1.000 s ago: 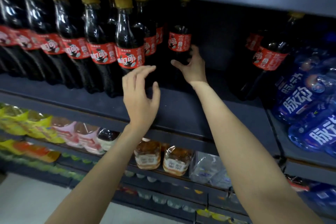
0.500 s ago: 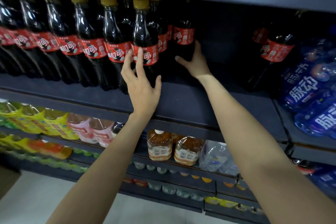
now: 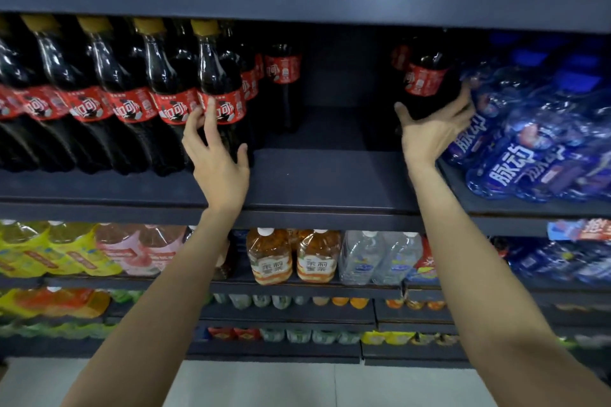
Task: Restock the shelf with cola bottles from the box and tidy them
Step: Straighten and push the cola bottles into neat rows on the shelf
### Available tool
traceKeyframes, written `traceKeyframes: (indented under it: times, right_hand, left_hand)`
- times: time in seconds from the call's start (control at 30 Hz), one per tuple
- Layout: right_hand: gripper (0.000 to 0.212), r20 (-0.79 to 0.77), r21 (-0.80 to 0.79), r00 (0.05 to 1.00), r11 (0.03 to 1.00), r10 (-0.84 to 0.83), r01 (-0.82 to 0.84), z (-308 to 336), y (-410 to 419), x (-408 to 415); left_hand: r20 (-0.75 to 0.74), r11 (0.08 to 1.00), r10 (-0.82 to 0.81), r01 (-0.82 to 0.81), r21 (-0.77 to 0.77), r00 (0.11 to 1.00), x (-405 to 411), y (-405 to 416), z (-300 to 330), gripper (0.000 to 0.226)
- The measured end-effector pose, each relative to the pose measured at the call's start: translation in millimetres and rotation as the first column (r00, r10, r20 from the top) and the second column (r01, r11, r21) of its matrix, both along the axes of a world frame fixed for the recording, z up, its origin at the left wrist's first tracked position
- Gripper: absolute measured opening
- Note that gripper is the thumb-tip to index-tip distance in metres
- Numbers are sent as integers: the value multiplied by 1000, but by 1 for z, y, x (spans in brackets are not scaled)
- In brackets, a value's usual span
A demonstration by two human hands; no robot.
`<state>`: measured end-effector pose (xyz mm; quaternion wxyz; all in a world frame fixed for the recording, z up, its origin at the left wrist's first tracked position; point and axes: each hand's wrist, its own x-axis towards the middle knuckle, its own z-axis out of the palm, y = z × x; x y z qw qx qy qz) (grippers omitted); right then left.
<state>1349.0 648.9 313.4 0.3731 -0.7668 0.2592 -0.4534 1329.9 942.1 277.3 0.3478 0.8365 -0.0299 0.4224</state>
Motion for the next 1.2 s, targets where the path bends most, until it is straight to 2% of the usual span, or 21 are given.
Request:
traceKeyframes:
  times: [0.07, 0.17, 0.27, 0.33, 0.4, 0.5, 0.6, 0.67, 0.8, 0.9, 1.07, 1.13, 1.2]
  right_hand:
    - [108, -113, 46, 992, 997, 61, -56, 8, -9, 13]
    - [104, -203, 65, 971, 991, 127, -116, 8, -15, 27]
    - [95, -212, 40, 963, 986, 166, -162, 6, -17, 28]
    - [94, -178, 59, 938, 954, 298, -292, 3, -10, 23]
    - [91, -111, 78, 860, 867, 499, -493, -2, 9, 16]
    - [88, -97, 110, 677, 684, 729, -721, -4, 51, 10]
    - [93, -155, 127, 557, 576, 816, -808, 2, 88, 17]
    - [90, -164, 150, 519, 541, 839, -827, 6, 101, 26]
    - [91, -236, 102, 552, 586, 800, -804, 10, 114, 42]
    - [90, -288, 83, 526, 568, 800, -819, 7, 120, 53]
    - [86, -188, 57, 593, 612, 783, -789, -1, 133, 55]
    - [86, -159, 24, 609, 619, 777, -785, -4, 138, 52]
    - [87, -133, 25, 594, 602, 794, -798, -6, 135, 46]
  left_hand:
    - [-6, 1000, -1, 1, -2, 1000, 0, 0, -1, 76]
    - [-23, 1000, -15, 15, -6, 1000, 0, 0, 0, 78]
    - [-21, 999, -31, 31, 7, 999, -1, 2, 2, 78]
    - [-19, 999, -44, 44, 9, 999, -4, 3, 3, 78]
    - [-15, 999, -54, 54, 5, 998, -4, 4, 3, 79]
    - [-14, 998, -68, 68, -1, 998, -5, 4, 3, 80]
    - [-23, 997, -72, 72, 2, 997, -4, 6, 3, 81]
    - [-22, 998, -67, 67, 10, 998, -3, 7, 3, 82]
    - [-5, 998, -56, 56, 17, 998, -3, 5, 1, 82]
    - [16, 1000, -10, 10, 6, 1000, -4, 2, 0, 79]
    - [39, 999, 14, -12, -50, 999, -6, -4, -1, 75]
    - [144, 999, -4, 9, -37, 990, -8, -7, 5, 65]
    - [266, 992, -126, 113, 62, 956, -10, -18, 13, 52]
